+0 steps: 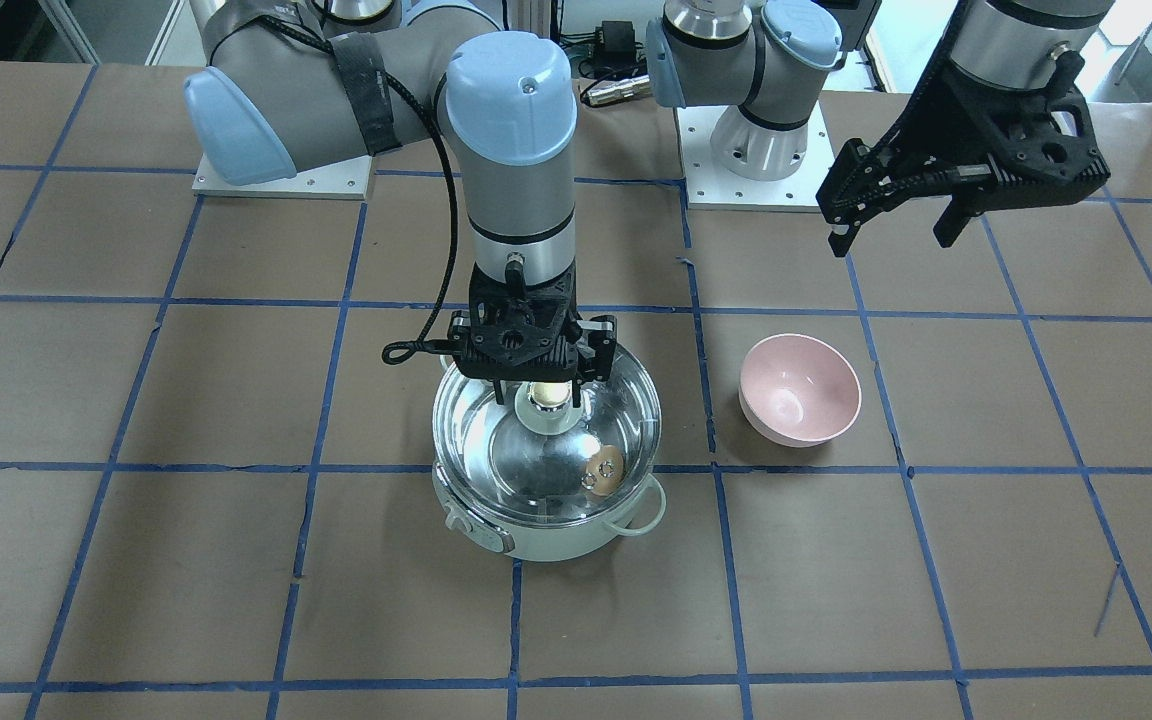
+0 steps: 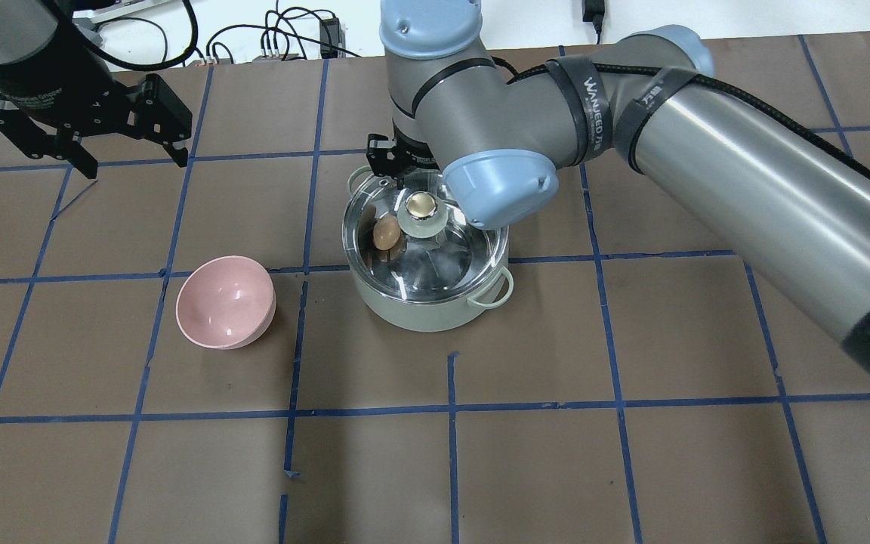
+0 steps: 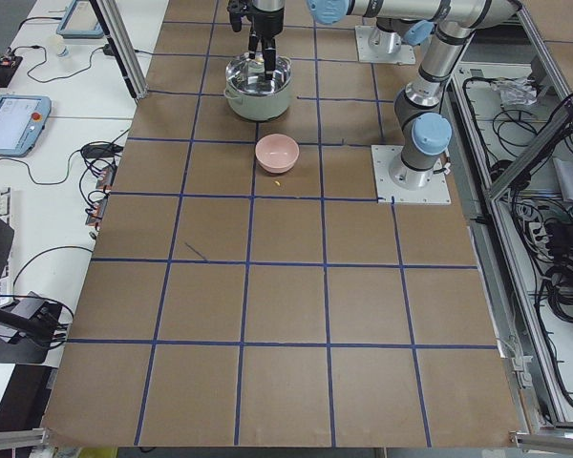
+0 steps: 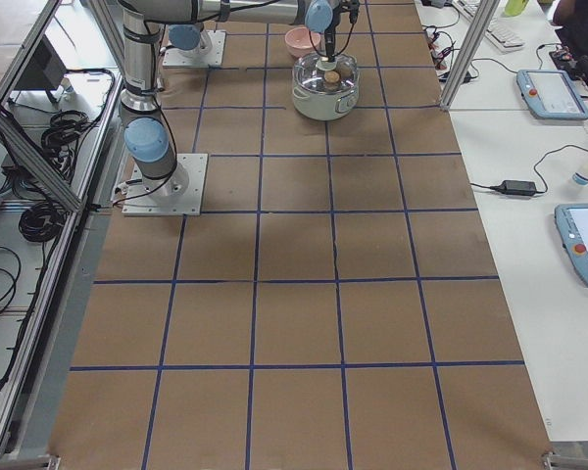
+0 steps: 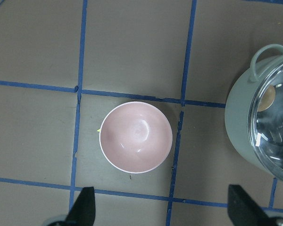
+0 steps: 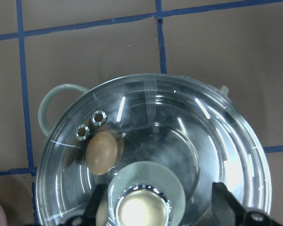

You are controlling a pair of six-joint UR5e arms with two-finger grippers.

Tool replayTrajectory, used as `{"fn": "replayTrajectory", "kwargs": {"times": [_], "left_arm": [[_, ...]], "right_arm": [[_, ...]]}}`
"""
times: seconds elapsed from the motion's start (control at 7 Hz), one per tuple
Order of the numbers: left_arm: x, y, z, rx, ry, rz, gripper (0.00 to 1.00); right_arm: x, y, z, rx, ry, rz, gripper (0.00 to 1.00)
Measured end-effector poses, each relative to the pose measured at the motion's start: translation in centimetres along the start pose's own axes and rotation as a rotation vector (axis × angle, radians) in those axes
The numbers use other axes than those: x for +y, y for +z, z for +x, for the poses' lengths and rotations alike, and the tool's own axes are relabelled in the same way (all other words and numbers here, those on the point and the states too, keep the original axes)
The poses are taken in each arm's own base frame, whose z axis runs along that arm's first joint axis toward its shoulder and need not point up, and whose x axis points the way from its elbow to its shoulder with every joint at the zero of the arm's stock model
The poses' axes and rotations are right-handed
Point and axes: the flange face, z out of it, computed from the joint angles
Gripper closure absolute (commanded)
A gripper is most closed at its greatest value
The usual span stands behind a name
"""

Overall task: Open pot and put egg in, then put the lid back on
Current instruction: 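Open the right gripper and raise it off the lid knob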

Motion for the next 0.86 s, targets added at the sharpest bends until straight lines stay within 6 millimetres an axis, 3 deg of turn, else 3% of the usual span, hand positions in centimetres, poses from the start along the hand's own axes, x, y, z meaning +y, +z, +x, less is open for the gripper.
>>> {"fn": "replayTrajectory", "kwargs": {"times": [0.29,0.86], "left_arm": [[0.0,0.1,0.0,0.002,0.0,-0.003,0.0],[0.1,0.1,0.1,0.002,0.001,-0.002,0.0]], "right_arm": [[-1.7,-3.8,4.5,0.013,-0.005,0.026,0.0],[-3.4,-10.5,16.7,0.069,-0.039,-0.054,0.0]]}}
